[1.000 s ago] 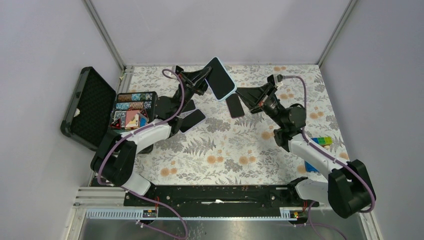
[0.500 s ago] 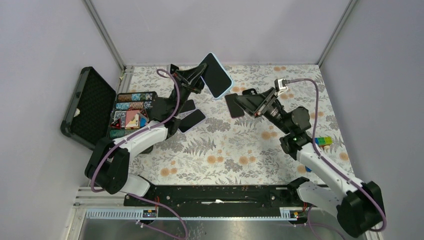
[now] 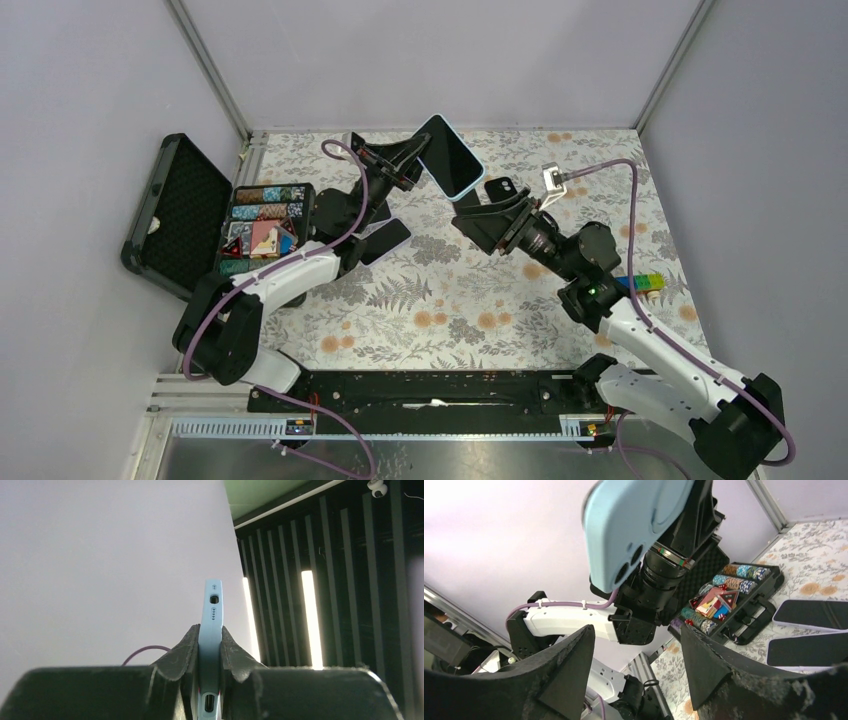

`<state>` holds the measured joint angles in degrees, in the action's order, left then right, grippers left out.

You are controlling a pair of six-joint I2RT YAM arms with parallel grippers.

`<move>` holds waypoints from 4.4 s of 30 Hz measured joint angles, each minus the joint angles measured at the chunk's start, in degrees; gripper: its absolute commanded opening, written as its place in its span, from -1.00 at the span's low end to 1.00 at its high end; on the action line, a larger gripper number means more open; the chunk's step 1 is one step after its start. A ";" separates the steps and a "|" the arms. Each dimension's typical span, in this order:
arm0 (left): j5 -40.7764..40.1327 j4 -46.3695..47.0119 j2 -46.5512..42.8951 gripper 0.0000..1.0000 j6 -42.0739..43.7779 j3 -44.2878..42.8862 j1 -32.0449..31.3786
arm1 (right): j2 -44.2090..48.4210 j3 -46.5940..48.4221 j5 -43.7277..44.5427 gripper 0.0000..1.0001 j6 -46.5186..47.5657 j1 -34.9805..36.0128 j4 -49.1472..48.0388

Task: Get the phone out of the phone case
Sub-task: Remove the phone case from the phone.

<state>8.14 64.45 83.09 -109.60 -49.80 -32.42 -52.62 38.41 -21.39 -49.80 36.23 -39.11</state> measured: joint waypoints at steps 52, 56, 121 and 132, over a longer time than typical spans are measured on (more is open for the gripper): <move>1.55 -8.68 -1.70 -1.00 1.79 0.04 0.50 | -3.78 7.69 3.06 -0.93 20.92 2.40 8.22; 1.38 -8.87 -1.70 -1.00 1.88 0.04 0.57 | -3.78 7.69 5.44 -0.94 20.94 2.58 9.92; -3.93 -2.34 -0.39 -1.00 4.79 0.70 0.52 | -10.10 -1.36 11.69 -0.69 9.35 3.63 -22.51; -3.87 -19.82 -7.32 -1.00 7.17 0.26 1.11 | -9.84 -3.69 12.46 -1.00 17.86 4.76 -22.49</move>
<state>4.27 44.62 75.77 -102.43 -49.54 -31.31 -62.46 34.72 -8.93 -31.94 40.99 -61.60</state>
